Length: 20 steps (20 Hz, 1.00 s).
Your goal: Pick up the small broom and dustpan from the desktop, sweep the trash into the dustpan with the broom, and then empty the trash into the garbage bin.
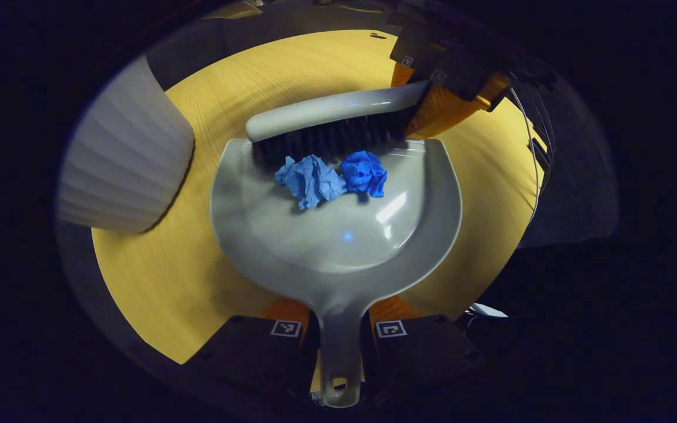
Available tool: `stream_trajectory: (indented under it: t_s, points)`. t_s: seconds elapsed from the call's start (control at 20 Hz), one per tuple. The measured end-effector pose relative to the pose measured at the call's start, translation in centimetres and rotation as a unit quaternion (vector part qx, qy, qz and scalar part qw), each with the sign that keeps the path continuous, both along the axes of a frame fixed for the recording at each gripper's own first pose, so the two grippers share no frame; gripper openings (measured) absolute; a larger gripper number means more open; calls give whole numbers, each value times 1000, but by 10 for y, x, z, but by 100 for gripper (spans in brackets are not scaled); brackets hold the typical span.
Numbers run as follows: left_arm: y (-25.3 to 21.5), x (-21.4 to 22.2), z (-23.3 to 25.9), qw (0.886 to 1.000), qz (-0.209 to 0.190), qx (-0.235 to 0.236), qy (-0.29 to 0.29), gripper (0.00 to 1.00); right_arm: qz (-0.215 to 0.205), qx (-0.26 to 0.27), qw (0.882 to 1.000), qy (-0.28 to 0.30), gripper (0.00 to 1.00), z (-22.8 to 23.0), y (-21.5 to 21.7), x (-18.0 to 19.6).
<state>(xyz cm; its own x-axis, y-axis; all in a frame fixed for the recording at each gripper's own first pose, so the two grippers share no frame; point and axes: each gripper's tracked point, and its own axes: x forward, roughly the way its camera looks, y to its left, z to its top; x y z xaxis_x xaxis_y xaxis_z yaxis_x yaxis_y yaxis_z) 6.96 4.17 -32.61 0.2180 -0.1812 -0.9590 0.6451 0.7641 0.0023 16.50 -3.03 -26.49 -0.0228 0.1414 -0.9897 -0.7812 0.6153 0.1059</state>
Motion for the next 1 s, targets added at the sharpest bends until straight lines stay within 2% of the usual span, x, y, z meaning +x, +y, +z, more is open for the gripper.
stream_trajectory:
  t_s: [0.2, 0.35, 0.5, 0.65, 0.75, 0.85, 0.95, 1.0]
  points:
    - [2, -16, 25, 999, 32, -43, 5, 30, -27, 21, 999, -27, 28, 29, -14, 18]
    - [8, -30, 42, 996, 39, -78, -10, 30, -104, 61, 991, -61, 28, 55, -35, 34]
    - [19, -35, 64, 995, 33, -81, -46, 30, -196, 94, 971, -101, 28, 55, -70, 31]
    - [20, -39, 85, 992, 45, -88, -82, 30, -289, 114, 945, -98, 28, 41, -111, 22]
    - [24, -43, 104, 990, 59, -90, -88, 30, -327, 114, 932, -110, 28, 16, -144, 21]
    - [38, -44, 120, 992, 65, -65, -91, 30, -365, 77, 921, -110, 28, -42, -163, 9]
    - [52, -33, 139, 989, 78, -49, -112, 31, -400, 63, 910, -95, 28, -89, -166, -2]
    - [56, -25, 147, 988, 93, -51, -112, 30, -418, 75, 902, -83, 28, -102, -164, -12]
